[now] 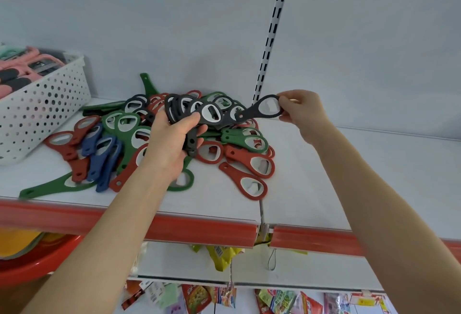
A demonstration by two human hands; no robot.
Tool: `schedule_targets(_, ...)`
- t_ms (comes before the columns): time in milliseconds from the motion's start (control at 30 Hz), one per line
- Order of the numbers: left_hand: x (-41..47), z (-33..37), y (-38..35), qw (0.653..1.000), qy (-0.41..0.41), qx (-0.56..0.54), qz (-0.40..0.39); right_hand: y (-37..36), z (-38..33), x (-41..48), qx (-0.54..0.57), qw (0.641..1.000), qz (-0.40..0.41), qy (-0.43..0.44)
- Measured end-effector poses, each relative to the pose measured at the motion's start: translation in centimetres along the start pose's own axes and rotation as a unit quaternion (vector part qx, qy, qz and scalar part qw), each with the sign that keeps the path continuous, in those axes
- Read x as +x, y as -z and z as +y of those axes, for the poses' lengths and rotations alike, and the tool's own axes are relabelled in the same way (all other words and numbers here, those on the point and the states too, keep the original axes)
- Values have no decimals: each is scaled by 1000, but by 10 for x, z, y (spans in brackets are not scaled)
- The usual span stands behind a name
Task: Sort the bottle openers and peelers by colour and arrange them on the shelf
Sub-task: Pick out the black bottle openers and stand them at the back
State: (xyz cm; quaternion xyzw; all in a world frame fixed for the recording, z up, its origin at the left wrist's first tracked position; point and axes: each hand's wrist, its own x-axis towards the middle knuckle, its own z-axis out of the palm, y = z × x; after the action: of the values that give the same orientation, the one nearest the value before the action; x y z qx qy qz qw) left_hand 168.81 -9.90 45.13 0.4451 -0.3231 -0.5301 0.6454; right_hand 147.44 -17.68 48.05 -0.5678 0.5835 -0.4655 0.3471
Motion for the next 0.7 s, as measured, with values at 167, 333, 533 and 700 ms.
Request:
schedule_targets(167, -4, 3, -3, 998, 39, -42, -37, -21, -22, -28, 108, 985, -133, -35)
schedule_targets(333, -15, 7, -2, 993, 54, -29, -103, -63, -24, -45, 37, 991, -122, 27)
schedule_targets(533, -21, 8, 15, 995, 19, 41, -87, -86, -28, -59, 153, 975, -159, -38)
schedule_targets(700, -30, 11, 24, 977, 3, 153, -147, -99, -39, -69, 249, 941, -223, -53)
